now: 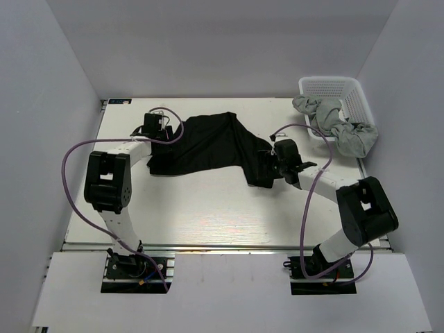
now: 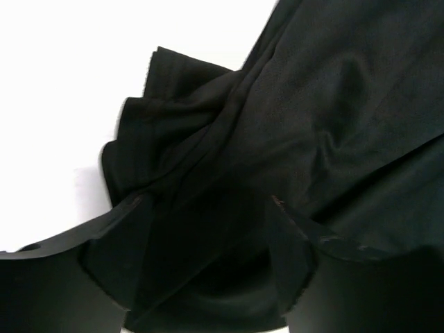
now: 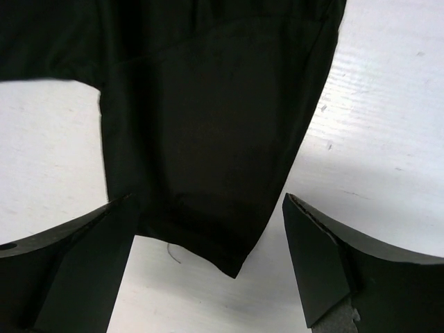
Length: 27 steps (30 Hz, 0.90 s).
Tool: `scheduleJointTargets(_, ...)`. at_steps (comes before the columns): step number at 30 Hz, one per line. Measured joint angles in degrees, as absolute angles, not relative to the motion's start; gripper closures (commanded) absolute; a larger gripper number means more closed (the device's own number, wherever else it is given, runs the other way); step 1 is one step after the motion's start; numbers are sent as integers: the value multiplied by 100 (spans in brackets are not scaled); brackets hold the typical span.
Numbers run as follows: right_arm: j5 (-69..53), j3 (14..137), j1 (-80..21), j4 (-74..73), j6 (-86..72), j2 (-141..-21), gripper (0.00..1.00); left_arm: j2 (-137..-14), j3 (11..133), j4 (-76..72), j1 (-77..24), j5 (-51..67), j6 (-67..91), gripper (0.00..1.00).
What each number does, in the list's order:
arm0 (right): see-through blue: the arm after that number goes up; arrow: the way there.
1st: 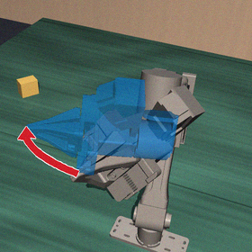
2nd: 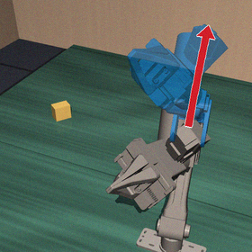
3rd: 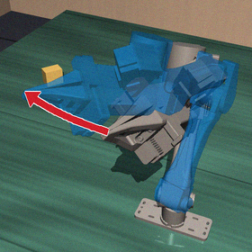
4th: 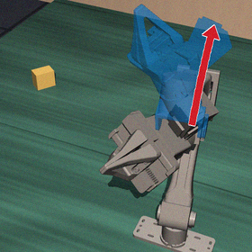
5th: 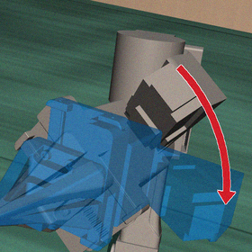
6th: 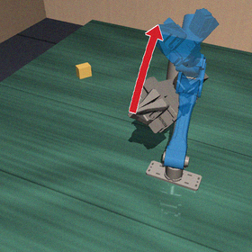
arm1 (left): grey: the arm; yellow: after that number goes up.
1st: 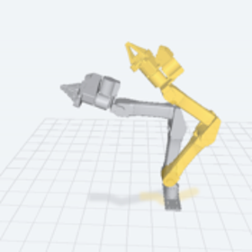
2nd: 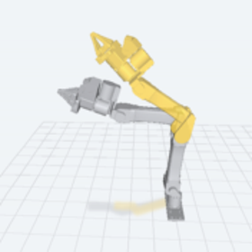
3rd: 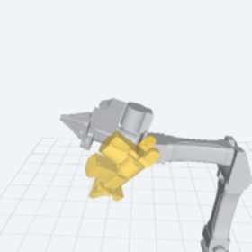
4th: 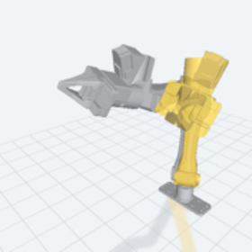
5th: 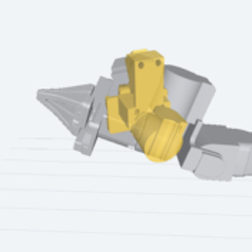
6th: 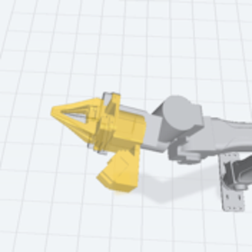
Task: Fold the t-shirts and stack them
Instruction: Flatten out the tshirt
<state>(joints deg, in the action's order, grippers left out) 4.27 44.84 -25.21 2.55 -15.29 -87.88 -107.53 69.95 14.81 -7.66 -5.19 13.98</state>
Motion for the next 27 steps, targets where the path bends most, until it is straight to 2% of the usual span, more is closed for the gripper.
scheduleJointTargets(2,390,4517,-2517,217,-1525,-8954,13,-10927,7087,1490,-766,-429,1354,40)
scheduleJointTargets(5,327,4554,-2515,150,-1520,-9096,14,-11137,7212,1527,-766,-357,1291,41)
scheduleJointTargets(8,298,4606,-2515,137,-1518,-9201,15,-11227,7255,1562,-766,-360,1271,51)
scheduleJointTargets(9,290,4622,-2515,139,-1518,-9240,18,-11231,7262,1579,-766,-357,1260,71)
scheduleJointTargets(12,274,4657,-2515,139,-1511,-9362,28,-11231,7325,1619,-766,-342,1262,100)
scheduleJointTargets(13,279,4681,-2515,143,-1505,-9391,37,-11231,7354,1625,-766,-340,1234,100)
scheduleJointTargets(16,261,4727,-2515,145,-1511,-9463,52,-11227,7406,1623,-766,-320,1225,100)
scheduleJointTargets(17,259,4744,-2515,145,-1509,-9489,70,-11220,7411,1616,-766,-311,1227,100)
scheduleJointTargets(19,252,4790,-2515,143,-1507,-9561,94,-11177,7393,1584,-766,-261,1227,100)
scheduleJointTargets(20,250,4803,-2515,150,-1525,-9598,100,-11122,7358,1549,-766,-239,1227,100)
scheduleJointTargets(27,537,4818,-2519,45,-1577,-9367,100,-10031,7028,1345,-773,-187,1201,100)
